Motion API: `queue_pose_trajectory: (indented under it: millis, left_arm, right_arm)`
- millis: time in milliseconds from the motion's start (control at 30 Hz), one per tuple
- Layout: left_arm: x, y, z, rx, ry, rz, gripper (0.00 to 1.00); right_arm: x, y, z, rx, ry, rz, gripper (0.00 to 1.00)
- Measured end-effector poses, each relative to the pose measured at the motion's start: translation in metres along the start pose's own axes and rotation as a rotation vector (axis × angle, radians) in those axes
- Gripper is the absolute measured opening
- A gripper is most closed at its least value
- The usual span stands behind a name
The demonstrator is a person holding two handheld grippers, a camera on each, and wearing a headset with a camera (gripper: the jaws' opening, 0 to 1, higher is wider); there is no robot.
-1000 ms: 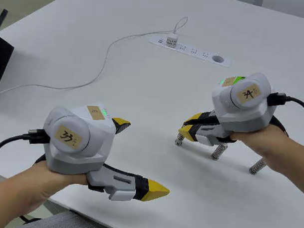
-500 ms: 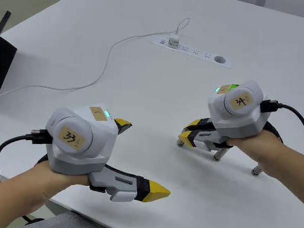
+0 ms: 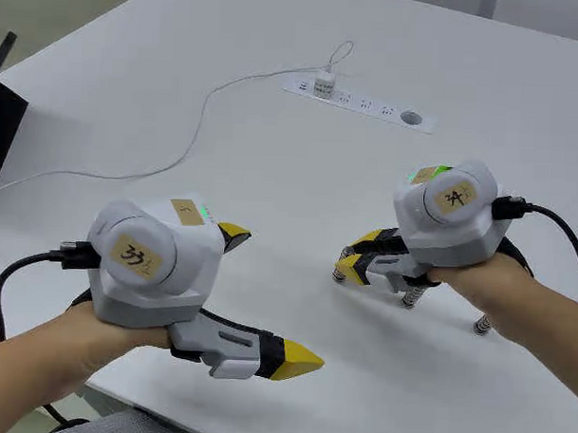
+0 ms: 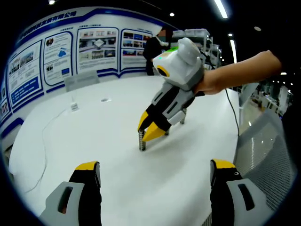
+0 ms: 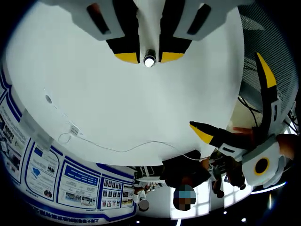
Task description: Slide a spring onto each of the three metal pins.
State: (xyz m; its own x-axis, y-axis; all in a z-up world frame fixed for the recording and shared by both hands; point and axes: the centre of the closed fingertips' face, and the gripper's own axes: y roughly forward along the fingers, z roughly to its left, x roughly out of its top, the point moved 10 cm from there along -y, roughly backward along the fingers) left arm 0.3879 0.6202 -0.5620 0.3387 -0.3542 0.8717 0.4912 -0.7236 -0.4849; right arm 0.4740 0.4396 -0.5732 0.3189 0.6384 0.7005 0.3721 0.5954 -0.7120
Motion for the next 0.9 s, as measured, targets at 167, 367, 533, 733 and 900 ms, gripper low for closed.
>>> queue_pose_trajectory:
  millis: [167, 367, 533, 733, 900]
  left_arm:
    - [0.005, 0.002, 0.001, -0.004, 0.013, -0.003, 1.00]
    - [0.012, 0.003, 0.003, -0.008, 0.028, -0.013, 1.00]
    - [0.017, 0.003, 0.004, -0.009, 0.039, -0.023, 0.99]
    - [0.020, 0.003, 0.003, -0.014, 0.049, -0.026, 0.99]
    - [0.023, 0.003, 0.002, -0.015, 0.058, -0.028, 1.00]
  right_arm:
    - [0.000, -0.009, 0.001, -0.005, -0.008, -0.021, 0.18]
    - [-0.002, -0.019, 0.003, -0.013, -0.019, -0.033, 0.21]
    - [-0.004, -0.031, 0.002, -0.037, -0.028, -0.056, 0.22]
    - [-0.008, -0.047, 0.000, -0.079, -0.011, -0.096, 0.27]
    - [-0.016, -0.061, 0.001, -0.101, 0.004, -0.114, 0.29]
